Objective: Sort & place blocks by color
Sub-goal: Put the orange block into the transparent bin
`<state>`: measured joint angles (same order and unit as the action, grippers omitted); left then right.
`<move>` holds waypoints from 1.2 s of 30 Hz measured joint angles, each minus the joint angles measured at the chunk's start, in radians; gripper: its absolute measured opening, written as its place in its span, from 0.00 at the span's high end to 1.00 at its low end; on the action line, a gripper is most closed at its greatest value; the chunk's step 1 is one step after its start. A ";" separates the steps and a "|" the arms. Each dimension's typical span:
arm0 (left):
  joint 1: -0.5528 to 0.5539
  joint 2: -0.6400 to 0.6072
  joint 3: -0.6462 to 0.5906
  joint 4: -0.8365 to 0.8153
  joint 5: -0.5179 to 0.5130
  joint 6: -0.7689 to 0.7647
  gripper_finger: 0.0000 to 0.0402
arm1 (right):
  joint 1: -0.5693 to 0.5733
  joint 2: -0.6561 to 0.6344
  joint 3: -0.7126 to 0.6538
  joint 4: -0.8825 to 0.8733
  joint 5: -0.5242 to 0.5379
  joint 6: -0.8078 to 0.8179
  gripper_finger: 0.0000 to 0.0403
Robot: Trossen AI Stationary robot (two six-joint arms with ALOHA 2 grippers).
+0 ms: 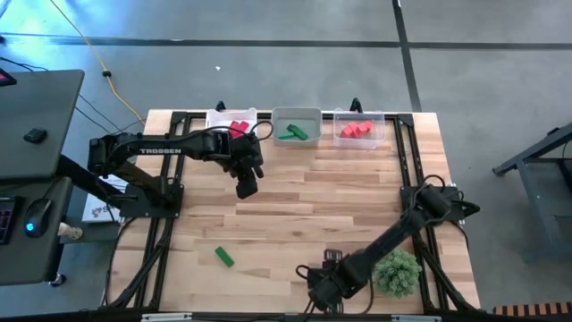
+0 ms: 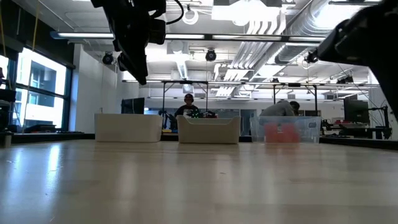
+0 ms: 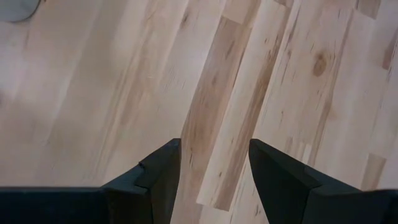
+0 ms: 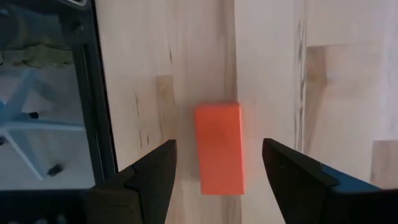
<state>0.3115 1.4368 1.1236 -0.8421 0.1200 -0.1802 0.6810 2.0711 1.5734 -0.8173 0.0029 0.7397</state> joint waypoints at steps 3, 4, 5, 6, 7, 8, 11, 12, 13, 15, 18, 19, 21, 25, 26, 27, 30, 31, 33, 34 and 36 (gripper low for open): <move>0.000 0.000 0.000 0.000 0.000 0.000 0.55 | 0.013 0.016 0.000 -0.001 0.003 0.015 0.44; 0.000 0.000 0.000 0.000 0.000 0.000 0.55 | 0.016 0.021 0.000 -0.002 0.003 0.024 0.44; 0.000 0.000 0.000 0.000 0.000 0.000 0.55 | 0.020 0.026 0.000 -0.001 0.003 0.032 0.44; 0.000 0.000 0.000 0.000 0.000 0.000 0.55 | 0.023 0.030 0.000 -0.003 0.004 0.044 0.44; 0.000 0.000 0.000 0.000 0.000 0.000 0.55 | 0.023 0.035 0.000 -0.005 0.003 0.053 0.44; 0.000 0.000 0.000 0.000 0.000 0.000 0.55 | 0.025 0.040 0.000 -0.009 0.003 0.067 0.44; 0.000 0.000 0.000 0.000 0.000 0.000 0.55 | 0.028 0.061 0.000 -0.019 0.003 0.099 0.44; 0.000 0.000 0.000 0.000 0.000 0.000 0.55 | 0.028 0.068 0.000 -0.021 0.003 0.103 0.44; 0.000 0.000 0.000 0.000 0.000 0.000 0.55 | 0.028 0.076 0.000 -0.021 -0.001 0.112 0.44; 0.000 0.000 0.000 0.000 0.000 0.000 0.55 | 0.028 0.084 0.002 -0.020 -0.008 0.121 0.44; 0.000 0.000 0.000 0.000 0.000 0.000 0.55 | 0.028 0.089 0.003 -0.021 -0.013 0.140 0.44; 0.000 0.000 0.000 0.000 0.000 0.000 0.55 | 0.028 0.089 0.003 -0.021 -0.010 0.146 0.45; 0.000 0.000 0.000 0.000 0.000 0.000 0.55 | 0.027 0.090 0.003 -0.023 0.001 0.152 0.49; 0.000 0.000 0.000 0.001 0.000 0.016 0.55 | 0.019 0.091 0.003 -0.030 -0.003 0.154 0.64; 0.000 0.000 0.000 0.000 0.000 0.016 0.55 | 0.017 0.090 0.003 -0.029 -0.009 0.155 0.68; 0.000 0.000 0.000 0.001 0.000 0.016 0.55 | 0.013 0.090 0.003 -0.028 -0.017 0.154 0.72; 0.000 0.000 0.000 0.001 0.000 0.025 0.55 | 0.002 0.090 0.003 -0.025 -0.037 0.153 0.75; 0.000 0.000 0.000 0.001 0.000 0.030 0.55 | -0.002 0.090 0.003 -0.025 -0.043 0.153 0.75; 0.000 0.000 0.000 0.001 -0.004 0.041 0.55 | -0.009 0.091 0.012 -0.038 -0.048 0.152 0.75; 0.000 0.000 0.000 0.001 -0.004 0.044 0.55 | -0.012 0.094 0.021 -0.052 -0.048 0.142 0.75; 0.000 0.000 0.000 0.001 -0.004 0.045 0.55 | -0.022 0.097 0.039 -0.091 -0.047 0.116 0.75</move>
<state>0.3117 1.4370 1.1236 -0.8412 0.1158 -0.1352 0.6588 2.1686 1.6122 -0.9082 -0.0440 0.8554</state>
